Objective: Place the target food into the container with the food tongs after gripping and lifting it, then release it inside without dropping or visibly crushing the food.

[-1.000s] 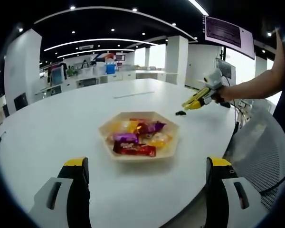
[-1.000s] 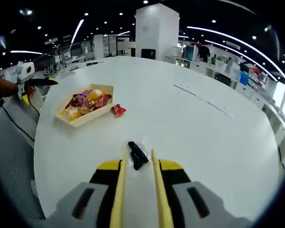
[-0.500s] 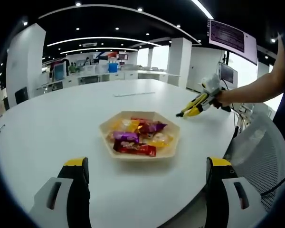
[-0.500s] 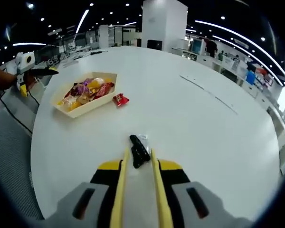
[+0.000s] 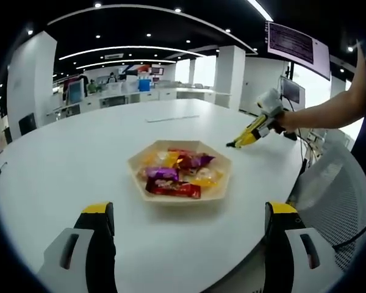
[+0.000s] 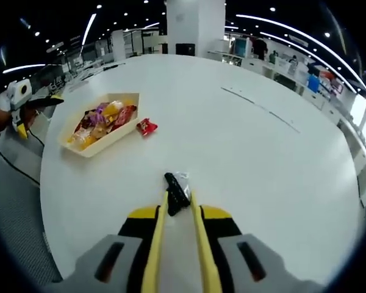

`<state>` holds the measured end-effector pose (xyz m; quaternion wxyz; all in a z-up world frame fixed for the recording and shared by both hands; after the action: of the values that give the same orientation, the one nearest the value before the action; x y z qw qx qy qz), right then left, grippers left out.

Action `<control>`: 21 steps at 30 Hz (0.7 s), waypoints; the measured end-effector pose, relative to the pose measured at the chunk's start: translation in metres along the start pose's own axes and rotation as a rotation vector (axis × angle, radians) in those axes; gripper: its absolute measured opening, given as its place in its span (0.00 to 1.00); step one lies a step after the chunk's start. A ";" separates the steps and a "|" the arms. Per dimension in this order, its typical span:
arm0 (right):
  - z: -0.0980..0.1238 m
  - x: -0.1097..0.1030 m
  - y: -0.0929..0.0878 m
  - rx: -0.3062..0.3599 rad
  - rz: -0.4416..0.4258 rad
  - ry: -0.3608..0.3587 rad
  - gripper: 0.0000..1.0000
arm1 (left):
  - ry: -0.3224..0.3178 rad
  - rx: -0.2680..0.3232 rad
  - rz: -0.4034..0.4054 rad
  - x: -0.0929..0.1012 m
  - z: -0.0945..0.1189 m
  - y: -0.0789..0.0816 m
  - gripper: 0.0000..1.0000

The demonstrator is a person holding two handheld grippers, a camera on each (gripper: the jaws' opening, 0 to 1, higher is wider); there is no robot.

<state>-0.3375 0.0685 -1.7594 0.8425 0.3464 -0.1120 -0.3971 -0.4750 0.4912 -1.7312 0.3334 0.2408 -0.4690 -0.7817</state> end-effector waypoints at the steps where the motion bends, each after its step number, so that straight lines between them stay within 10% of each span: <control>1: 0.000 0.000 0.000 0.000 -0.001 0.001 0.24 | 0.001 0.001 -0.001 0.000 0.000 0.000 1.00; 16: -0.004 -0.007 0.007 -0.009 0.198 0.064 0.28 | 0.001 0.003 0.003 0.000 0.001 0.000 1.00; 21: -0.005 -0.007 0.006 -0.046 0.066 0.039 0.25 | 0.008 0.007 0.010 -0.001 0.001 0.000 1.00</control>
<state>-0.3370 0.0787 -1.7583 0.8647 0.3309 -0.0979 -0.3650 -0.4751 0.4927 -1.7309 0.3382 0.2425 -0.4717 -0.7774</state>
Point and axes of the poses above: the point that each gripper's makers call its tool centre point, and the gripper's own axes: z roughly backward along the fingers, x roughly to its right, y roughly out of its top, the point moved 10 cm from there along z, roughly backward along the fingers, and after that the axes turned 9 degrees about -z, right-handed, at the moved point
